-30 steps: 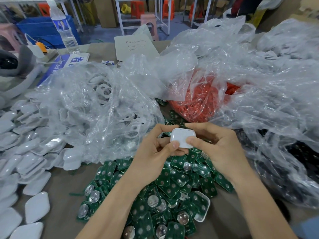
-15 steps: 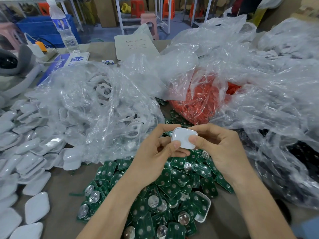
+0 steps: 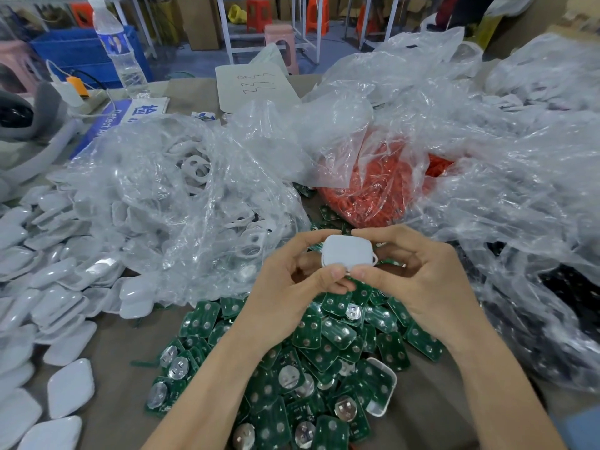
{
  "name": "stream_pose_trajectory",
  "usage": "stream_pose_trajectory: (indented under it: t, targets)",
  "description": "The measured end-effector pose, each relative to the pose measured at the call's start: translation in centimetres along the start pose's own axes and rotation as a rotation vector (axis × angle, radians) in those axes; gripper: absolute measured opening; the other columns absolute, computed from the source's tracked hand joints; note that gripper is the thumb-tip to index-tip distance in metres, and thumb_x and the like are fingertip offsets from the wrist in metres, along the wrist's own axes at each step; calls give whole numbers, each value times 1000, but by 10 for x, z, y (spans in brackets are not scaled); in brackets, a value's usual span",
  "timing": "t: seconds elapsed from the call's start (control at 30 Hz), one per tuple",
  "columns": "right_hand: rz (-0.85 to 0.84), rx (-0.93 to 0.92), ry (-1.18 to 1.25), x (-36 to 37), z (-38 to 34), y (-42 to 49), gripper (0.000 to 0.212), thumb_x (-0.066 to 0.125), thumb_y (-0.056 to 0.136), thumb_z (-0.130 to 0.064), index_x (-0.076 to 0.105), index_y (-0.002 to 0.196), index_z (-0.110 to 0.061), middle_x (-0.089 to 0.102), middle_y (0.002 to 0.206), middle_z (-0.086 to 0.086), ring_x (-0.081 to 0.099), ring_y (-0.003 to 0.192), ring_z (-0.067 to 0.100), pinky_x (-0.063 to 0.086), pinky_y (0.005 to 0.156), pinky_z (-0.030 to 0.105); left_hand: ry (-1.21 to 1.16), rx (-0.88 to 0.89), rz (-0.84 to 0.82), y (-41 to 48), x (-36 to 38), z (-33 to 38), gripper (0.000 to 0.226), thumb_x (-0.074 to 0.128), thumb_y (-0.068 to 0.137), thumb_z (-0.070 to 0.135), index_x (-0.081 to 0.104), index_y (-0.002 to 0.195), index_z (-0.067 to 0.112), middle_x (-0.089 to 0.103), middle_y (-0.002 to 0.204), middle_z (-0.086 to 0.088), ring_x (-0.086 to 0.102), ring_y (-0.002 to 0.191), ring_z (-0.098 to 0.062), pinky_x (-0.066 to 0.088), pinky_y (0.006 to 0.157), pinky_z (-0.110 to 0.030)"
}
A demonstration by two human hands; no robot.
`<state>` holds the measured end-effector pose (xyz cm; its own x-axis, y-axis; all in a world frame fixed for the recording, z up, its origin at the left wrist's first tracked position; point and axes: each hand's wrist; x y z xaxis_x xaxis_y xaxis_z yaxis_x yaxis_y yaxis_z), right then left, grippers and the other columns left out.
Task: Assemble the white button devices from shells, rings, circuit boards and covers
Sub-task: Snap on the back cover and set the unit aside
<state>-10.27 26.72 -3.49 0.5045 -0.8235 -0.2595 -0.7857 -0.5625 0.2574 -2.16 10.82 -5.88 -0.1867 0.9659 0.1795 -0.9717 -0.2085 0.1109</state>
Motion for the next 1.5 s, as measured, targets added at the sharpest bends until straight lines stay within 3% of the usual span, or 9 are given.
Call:
stream_pose_trajectory:
  t: [0.23,0.4,0.63,0.77,0.93,1.07,1.23,1.37,1.5]
  targets:
    - [29,-49,-63,-3,4,0,41,78,59,-40,71,100,-37,72,96,-17,69,82,4,51,70,10,-66,-59,-20,0,-1,3,47,69,75,14,59,120,22,76,101,-2,73,95,-16,56,78,-20]
    - [-8,-69,-49,-6,9,2,44,80,61,-41,73,103,-32,72,97,-11,71,85,11,55,72,16,-36,-60,-19,0,-1,3,47,69,74,14,60,119,22,76,100,1,72,95,-12,56,76,-19]
    - [-21,-91,-121,-6,11,4,42,76,62,-48,71,103,-37,71,100,-15,70,85,12,57,74,23,-56,-74,-4,0,-1,3,42,66,76,15,61,118,18,77,94,-2,74,89,-14,56,74,-16]
    - [-37,-78,-115,-7,13,3,44,76,62,-44,70,104,-36,70,103,-15,70,86,12,58,73,24,-77,-98,-8,0,-1,3,42,63,81,12,60,123,12,76,99,-7,73,92,-19,56,75,-18]
    - [-17,-12,-84,-7,16,2,32,76,65,-39,73,96,-44,72,96,-19,68,85,2,50,73,10,-69,-134,1,0,-2,0,37,57,91,-3,57,127,5,75,101,-13,73,93,-24,57,76,-22]
    - [95,98,183,3,21,1,22,75,75,-17,77,85,-37,76,86,-4,71,82,13,58,73,24,-38,-126,-5,-1,0,-3,33,57,91,-6,61,119,12,75,100,-12,73,96,-24,58,78,-24]
    - [83,200,281,9,22,-1,18,72,70,-28,78,87,-26,76,89,2,72,85,18,58,69,24,-8,-100,12,0,1,-6,34,56,91,-10,63,112,16,76,97,-8,72,96,-20,56,79,-22]
    - [87,144,258,11,18,-1,16,70,73,-28,77,86,-22,75,88,3,72,84,19,59,66,26,-13,-52,45,0,2,-6,26,58,92,-3,65,110,16,76,97,-7,73,94,-20,57,77,-21]
    - [104,83,135,13,15,-2,11,72,80,-21,76,87,-28,75,87,-3,71,84,18,60,70,31,-24,-18,90,0,4,-7,21,61,85,17,67,105,16,76,94,-4,73,92,-20,57,76,-21]
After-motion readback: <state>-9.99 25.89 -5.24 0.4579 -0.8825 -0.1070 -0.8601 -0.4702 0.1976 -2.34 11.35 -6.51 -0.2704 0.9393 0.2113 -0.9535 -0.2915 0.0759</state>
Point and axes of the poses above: each hand's wrist, its own y-axis towards the middle knuckle, its own x-axis out of the palm, z = x × y
